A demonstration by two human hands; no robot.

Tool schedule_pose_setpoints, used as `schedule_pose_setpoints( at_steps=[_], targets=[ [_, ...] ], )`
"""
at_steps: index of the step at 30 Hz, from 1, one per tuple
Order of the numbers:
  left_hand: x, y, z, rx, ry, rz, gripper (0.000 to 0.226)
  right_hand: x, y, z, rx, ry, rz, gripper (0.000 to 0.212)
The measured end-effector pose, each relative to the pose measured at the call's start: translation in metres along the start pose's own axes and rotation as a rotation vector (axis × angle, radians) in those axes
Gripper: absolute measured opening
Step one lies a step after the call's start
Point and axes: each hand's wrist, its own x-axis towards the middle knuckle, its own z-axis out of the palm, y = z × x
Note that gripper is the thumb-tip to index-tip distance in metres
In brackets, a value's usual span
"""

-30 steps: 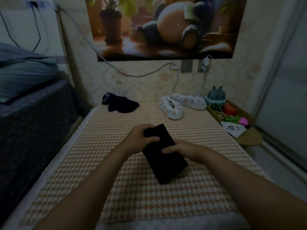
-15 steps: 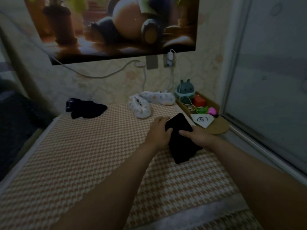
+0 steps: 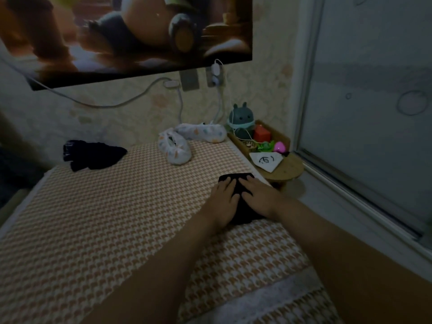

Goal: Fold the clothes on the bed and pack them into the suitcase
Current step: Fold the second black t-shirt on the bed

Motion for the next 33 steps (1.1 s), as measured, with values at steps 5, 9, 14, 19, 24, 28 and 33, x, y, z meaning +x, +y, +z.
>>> schedule_pose_setpoints(
  at_steps=[5, 9, 14, 19, 24, 28, 33],
  targets=[
    [0.017, -0.008, -0.006, -0.091, 0.091, -0.104, 0.054, -0.003, 0.001, -0.006, 0.073, 0.029, -0.019, 0.055],
    [0.010, -0.013, 0.013, -0.179, 0.135, -0.071, 0.054, 0.004, -0.003, -0.001, 0.007, -0.004, -0.023, 0.055],
    [0.017, -0.030, 0.002, -0.104, -0.015, -0.085, 0.061, 0.013, -0.012, -0.001, -0.110, 0.006, 0.014, 0.061],
    [0.012, -0.051, -0.033, -0.235, 0.034, -0.129, 0.066, 0.025, -0.049, -0.007, -0.229, 0.128, 0.016, 0.061],
    [-0.001, -0.107, -0.091, -0.169, 0.195, -0.157, 0.065, 0.057, -0.124, 0.004, -0.110, 0.160, -0.070, 0.056],
    [-0.016, -0.175, -0.146, -0.101, 0.286, -0.222, 0.049, 0.107, -0.194, 0.023, -0.020, 0.058, -0.184, 0.058],
    [-0.032, -0.277, -0.200, -0.009, 0.314, -0.322, 0.028, 0.186, -0.280, 0.057, -0.064, -0.040, -0.246, 0.052]
  ],
)
